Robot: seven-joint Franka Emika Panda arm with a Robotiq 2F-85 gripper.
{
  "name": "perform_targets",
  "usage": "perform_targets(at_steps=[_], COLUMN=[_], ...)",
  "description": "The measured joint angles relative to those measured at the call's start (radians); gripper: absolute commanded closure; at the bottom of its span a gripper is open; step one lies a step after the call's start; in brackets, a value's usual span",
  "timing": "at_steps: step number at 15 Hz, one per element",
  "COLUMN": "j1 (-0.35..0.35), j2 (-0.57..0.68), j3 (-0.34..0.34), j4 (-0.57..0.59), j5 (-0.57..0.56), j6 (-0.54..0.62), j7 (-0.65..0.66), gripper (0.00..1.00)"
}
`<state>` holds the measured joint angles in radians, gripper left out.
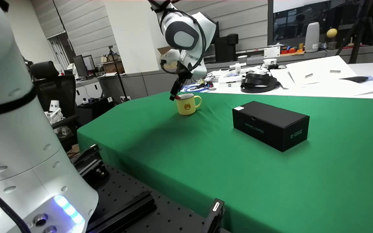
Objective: Put the marker on the table
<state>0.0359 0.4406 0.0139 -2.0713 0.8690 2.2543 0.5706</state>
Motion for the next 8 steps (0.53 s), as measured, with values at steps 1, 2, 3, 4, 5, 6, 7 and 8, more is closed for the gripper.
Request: perform_targets(at_steps=[1,2,3,4,5,6,7,8], j1=[0.001,0.001,0.001,0.001,0.002,0.003,0.004,0.005], j2=[0.001,0.001,0.001,0.001,0.001,0.001,0.001,0.001], j3=[0.0,0.0,0.0,0.0,0.0,0.0,0.0,0.0], j4=[0.0,0.0,0.0,0.0,0.0,0.0,0.0,0.0], j5=[0.0,0.001,0.001,0.001,0.0,0.0,0.0,0.0], j6=[0.005,0.009,0.013,0.017,0.022,0.028,0.032,0.035], j7=[0.0,-0.002,-0.002,-0.002,-0.002,-0.002,-0.002,-0.003], gripper=[0.26,0.32,0.41,0.47,0.54,0.61,0.67,0.75])
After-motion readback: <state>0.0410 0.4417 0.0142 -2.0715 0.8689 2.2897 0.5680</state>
